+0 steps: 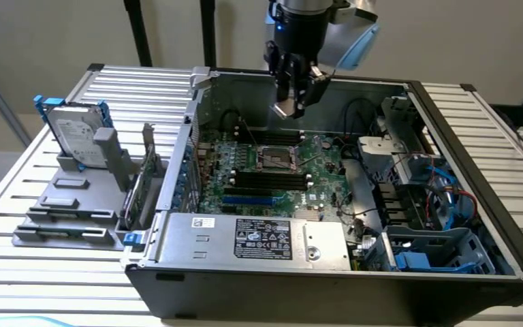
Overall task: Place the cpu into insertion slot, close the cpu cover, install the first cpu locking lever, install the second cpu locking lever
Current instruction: 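Place the cpu into insertion slot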
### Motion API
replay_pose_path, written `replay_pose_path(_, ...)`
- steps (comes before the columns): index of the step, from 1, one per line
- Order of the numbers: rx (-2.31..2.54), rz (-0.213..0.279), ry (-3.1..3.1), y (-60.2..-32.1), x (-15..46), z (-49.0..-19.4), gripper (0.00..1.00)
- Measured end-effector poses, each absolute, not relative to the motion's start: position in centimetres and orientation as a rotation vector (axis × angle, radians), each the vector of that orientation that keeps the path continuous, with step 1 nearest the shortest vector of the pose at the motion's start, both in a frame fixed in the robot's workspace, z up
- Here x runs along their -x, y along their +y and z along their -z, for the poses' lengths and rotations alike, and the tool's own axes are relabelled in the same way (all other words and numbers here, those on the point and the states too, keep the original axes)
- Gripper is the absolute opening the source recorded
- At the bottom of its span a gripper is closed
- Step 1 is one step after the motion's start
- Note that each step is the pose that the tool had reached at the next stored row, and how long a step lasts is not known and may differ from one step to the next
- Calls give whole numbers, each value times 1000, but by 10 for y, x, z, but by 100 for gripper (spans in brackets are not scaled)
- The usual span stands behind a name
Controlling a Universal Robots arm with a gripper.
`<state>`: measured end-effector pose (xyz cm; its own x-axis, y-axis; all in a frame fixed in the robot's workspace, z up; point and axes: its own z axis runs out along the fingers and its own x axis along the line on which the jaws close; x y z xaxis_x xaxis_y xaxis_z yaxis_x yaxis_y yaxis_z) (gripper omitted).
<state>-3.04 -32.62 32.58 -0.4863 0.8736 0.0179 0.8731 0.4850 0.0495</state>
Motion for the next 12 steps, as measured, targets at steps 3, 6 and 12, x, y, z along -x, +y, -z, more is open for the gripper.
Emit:
replay_pose_path(3,-1659,-81,2654,-326,30,-325,54)
replay_pose_path(6,-1730,-80,2606,-326,30,-325,54)
replay_pose_path(12,-1867,-79,2506,-326,30,-324,54)
